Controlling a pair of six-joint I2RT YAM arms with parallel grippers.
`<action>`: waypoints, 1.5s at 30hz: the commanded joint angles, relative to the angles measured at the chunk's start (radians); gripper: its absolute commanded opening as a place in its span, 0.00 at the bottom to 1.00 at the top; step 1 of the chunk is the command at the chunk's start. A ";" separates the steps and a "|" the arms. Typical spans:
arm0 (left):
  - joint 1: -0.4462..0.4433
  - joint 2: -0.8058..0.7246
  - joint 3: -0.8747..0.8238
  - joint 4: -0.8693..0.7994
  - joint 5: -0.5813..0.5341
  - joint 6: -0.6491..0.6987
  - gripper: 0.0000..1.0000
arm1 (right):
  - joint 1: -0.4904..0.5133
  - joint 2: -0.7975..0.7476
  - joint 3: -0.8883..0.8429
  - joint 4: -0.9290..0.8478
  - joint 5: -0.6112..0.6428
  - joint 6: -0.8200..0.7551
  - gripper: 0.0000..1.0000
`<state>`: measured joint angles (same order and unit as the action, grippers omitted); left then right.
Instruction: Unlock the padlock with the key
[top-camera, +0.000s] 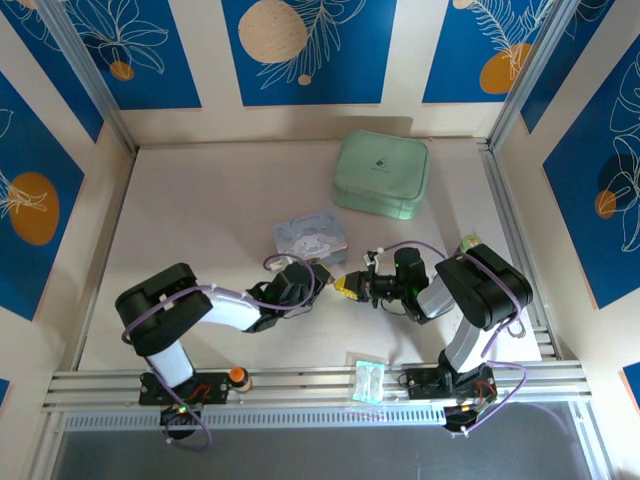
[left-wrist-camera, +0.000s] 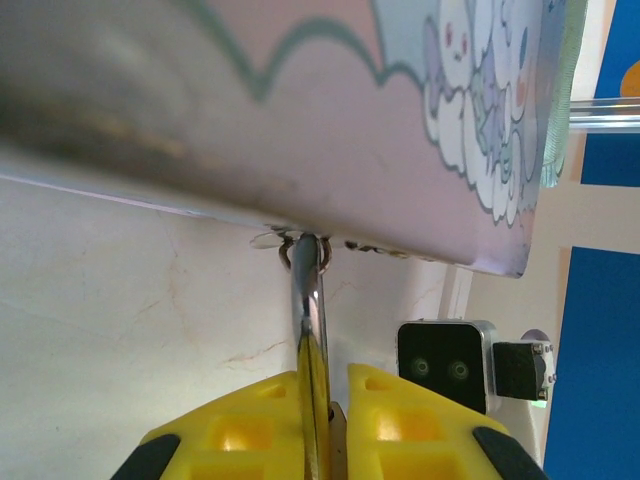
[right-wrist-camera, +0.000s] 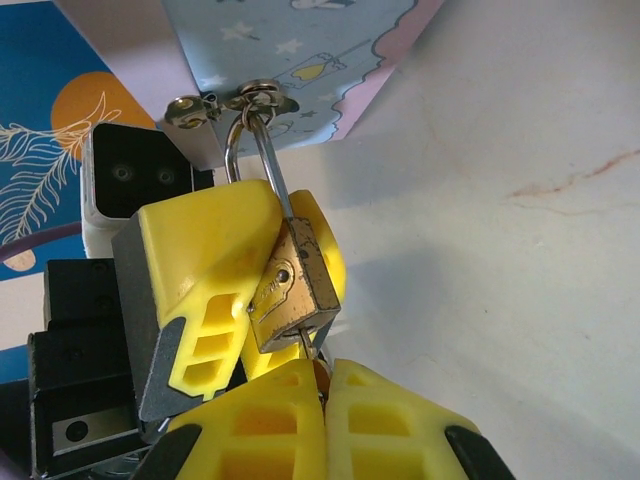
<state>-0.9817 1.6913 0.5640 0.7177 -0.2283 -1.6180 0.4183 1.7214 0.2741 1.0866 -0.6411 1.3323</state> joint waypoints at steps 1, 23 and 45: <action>-0.014 -0.018 0.003 -0.001 0.132 -0.038 0.00 | -0.016 0.022 0.033 0.063 0.024 0.020 0.01; -0.044 -0.012 0.053 -0.028 0.202 0.003 0.00 | 0.003 0.030 0.069 0.101 0.118 0.050 0.01; 0.000 -0.052 0.073 -0.254 0.179 0.101 0.00 | 0.064 -0.229 0.100 -0.600 0.244 -0.322 0.50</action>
<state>-0.9752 1.6501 0.6178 0.5125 -0.1226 -1.5425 0.4683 1.5417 0.3355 0.7044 -0.4702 1.1503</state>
